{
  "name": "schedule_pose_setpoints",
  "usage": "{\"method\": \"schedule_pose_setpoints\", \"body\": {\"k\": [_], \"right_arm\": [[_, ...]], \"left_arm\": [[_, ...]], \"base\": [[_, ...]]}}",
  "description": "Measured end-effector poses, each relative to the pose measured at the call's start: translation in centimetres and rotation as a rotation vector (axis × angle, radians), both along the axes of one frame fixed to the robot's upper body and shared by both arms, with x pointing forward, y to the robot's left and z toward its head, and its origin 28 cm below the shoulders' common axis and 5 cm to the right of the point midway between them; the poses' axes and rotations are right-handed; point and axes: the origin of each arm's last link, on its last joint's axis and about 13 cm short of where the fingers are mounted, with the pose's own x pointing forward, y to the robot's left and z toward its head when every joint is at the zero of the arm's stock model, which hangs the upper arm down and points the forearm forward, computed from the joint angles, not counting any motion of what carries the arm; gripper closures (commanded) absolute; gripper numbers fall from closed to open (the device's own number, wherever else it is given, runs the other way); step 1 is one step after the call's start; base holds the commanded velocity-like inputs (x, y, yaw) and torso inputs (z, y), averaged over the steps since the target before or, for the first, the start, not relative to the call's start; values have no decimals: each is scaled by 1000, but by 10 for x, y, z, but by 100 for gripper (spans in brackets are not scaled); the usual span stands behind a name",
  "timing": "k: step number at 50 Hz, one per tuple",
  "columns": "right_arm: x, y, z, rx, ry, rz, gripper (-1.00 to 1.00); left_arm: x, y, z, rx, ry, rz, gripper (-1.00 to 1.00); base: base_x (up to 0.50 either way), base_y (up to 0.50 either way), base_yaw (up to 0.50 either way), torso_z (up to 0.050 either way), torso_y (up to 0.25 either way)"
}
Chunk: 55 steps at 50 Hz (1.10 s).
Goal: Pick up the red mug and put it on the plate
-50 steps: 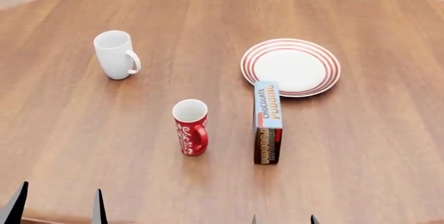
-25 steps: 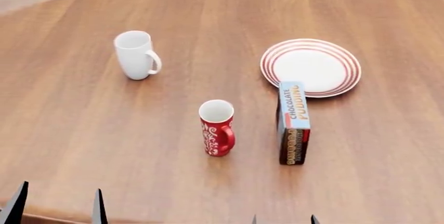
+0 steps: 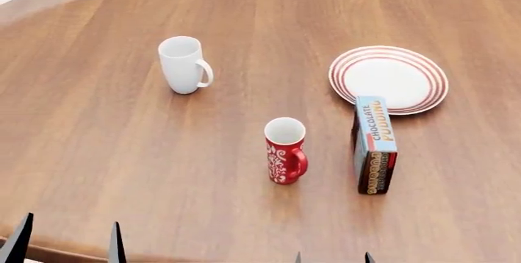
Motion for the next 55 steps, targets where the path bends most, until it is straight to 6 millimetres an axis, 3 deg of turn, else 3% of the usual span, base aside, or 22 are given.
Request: {"method": "schedule_pose_setpoints", "body": {"k": [35, 55], "right_arm": [[0, 0, 0, 4, -1, 2, -100], [0, 0, 0, 12, -5, 0, -100]], "left_arm": [[0, 0, 0, 3, -6, 1, -100], [0, 0, 0, 5, -11, 1, -100]], "base": [[0, 39, 0, 0, 0], [135, 0, 0, 0, 0]]}}
